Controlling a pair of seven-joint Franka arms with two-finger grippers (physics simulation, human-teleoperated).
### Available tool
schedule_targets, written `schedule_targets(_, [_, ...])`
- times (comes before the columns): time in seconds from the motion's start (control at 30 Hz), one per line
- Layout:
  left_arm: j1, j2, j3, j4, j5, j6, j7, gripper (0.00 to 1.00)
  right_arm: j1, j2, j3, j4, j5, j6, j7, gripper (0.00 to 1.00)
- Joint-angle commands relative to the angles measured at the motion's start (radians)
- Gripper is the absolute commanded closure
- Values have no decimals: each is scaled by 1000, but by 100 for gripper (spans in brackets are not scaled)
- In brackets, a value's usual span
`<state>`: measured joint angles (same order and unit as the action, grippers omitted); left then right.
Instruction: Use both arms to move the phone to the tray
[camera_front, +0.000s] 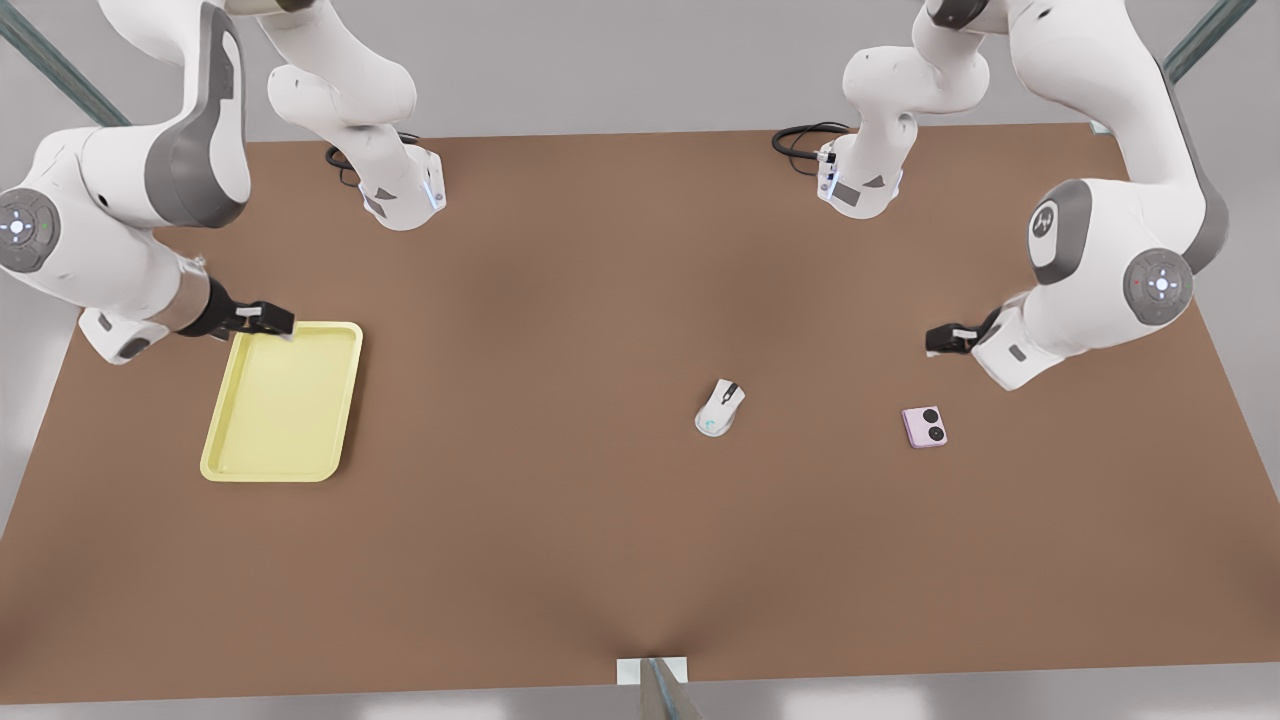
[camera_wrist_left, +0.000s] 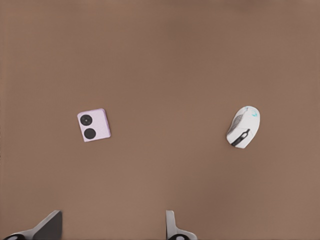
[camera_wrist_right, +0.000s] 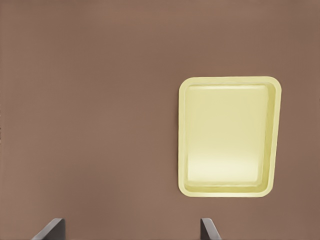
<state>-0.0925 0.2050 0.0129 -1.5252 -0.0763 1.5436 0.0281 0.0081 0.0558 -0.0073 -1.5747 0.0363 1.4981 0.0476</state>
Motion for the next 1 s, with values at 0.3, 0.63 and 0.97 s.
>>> schedule_targets(0.3, [7, 172, 142, -211, 36, 384, 10, 0, -23, 4, -2, 2, 1, 157, 31, 0])
schedule_targets(0.63, [-3, 226, 142, -461, 29, 889, -111, 0, -27, 21, -2, 7, 2, 168, 31, 0])
schedule_targets(0.97, [-4, 346, 133, -472, 26, 987, -100, 0, -31, 26, -3, 7, 4, 174, 31, 0])
